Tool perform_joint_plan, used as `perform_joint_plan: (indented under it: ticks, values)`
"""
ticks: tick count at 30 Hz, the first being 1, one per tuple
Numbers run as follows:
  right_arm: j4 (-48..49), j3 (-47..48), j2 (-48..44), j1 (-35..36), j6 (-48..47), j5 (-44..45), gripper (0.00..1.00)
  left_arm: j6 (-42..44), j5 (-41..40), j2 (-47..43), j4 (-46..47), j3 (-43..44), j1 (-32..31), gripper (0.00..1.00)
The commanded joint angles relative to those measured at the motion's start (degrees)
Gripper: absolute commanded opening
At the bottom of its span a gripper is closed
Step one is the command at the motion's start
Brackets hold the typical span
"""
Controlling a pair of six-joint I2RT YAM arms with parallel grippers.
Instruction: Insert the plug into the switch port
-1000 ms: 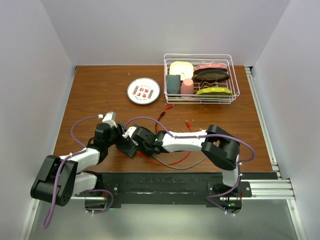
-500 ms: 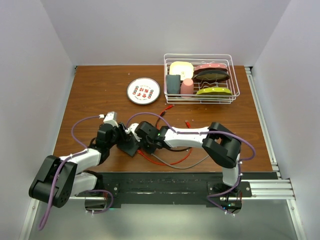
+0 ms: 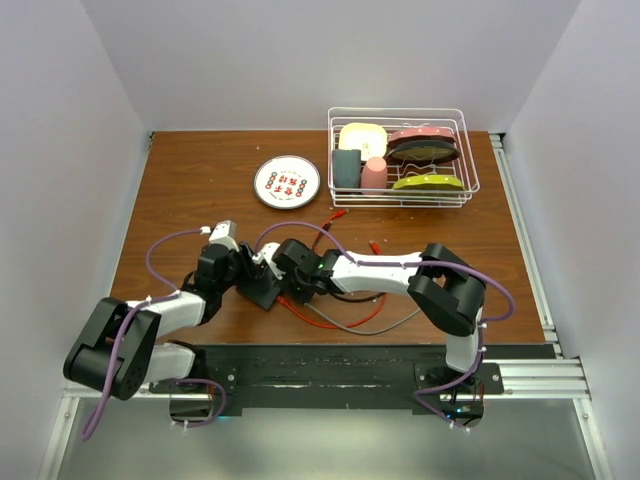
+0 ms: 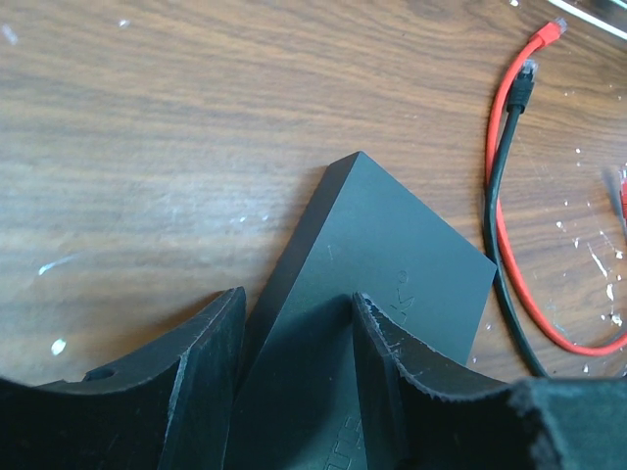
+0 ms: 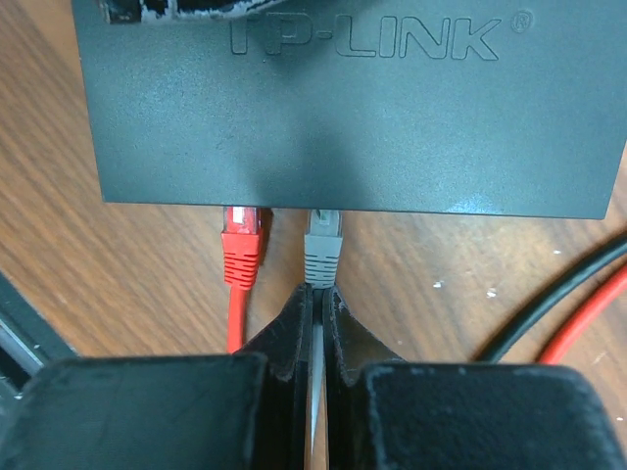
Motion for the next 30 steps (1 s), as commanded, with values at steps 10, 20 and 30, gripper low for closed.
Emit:
perform_joint_plan:
  ticks: [10, 20, 30]
  values:
    - [36.68, 5.59, -1.7, -0.08, -1.07, -0.77, 0.0, -5.45, 19.77, 5.1, -7.6, -1.9, -7.16, 0.31]
    - [32.2, 3.5, -4.5, 0.53, 1.13, -0.77, 0.0, -6.24, 14.34, -0.52, -12.52, -1.02, -7.16, 0.4]
    - [30.79, -5.65, -7.76, 1.85, 4.73, -0.69, 0.16, -4.58, 4.39, -6.95, -23.59, 4.95, -6.2, 0.79]
